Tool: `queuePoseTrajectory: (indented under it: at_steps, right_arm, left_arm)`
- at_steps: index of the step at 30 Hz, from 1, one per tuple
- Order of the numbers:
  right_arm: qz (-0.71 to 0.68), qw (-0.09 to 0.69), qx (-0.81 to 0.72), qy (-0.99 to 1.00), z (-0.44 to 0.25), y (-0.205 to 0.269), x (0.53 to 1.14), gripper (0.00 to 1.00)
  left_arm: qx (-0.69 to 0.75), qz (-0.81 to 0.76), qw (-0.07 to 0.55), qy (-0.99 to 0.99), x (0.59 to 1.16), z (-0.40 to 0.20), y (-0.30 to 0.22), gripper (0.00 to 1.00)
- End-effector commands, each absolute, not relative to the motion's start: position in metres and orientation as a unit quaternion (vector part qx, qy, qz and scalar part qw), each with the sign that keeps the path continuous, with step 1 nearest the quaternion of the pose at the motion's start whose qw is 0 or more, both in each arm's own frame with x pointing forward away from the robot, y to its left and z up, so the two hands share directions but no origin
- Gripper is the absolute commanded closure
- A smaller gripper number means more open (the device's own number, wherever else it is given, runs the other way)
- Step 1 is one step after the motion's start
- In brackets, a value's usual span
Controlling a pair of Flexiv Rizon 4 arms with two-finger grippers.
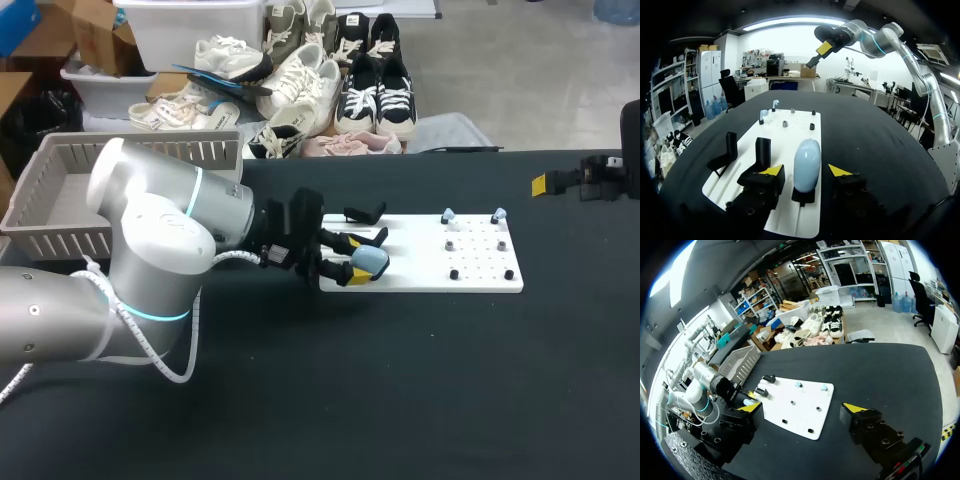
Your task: Pick up each earbud case from the left stands, insert the matching earbuds, close the lid, and place the case in the box.
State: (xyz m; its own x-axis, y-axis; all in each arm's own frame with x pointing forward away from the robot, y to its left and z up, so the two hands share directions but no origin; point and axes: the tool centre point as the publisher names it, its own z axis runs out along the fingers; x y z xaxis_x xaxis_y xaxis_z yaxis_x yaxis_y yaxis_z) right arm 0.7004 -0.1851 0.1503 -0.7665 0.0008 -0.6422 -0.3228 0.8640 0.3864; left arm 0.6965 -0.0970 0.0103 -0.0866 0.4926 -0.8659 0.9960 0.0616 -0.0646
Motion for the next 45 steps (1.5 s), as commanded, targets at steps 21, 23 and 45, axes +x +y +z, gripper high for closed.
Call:
queuePoseTrajectory:
  at_steps: [21, 23, 45]
  right_arm:
    - [0.247, 0.33, -0.09, 0.907, 0.15, -0.186, 0.7007, 0.0]
    - [0.247, 0.33, -0.09, 0.907, 0.15, -0.186, 0.7007, 0.0]
    - [0.247, 0.33, -0.09, 0.907, 0.15, -0.186, 0.7007, 0.0]
  left_arm:
    - [0.58, -0.364, 0.347, 0.641, 0.6975, 0.0084, -0.0983, 0.62]
    - [0.58, -0.364, 0.348, 0.641, 0.6969, 0.009, -0.0983, 0.63]
    - [0.58, -0.364, 0.35, 0.639, 0.6934, 0.0121, -0.0972, 1.0]
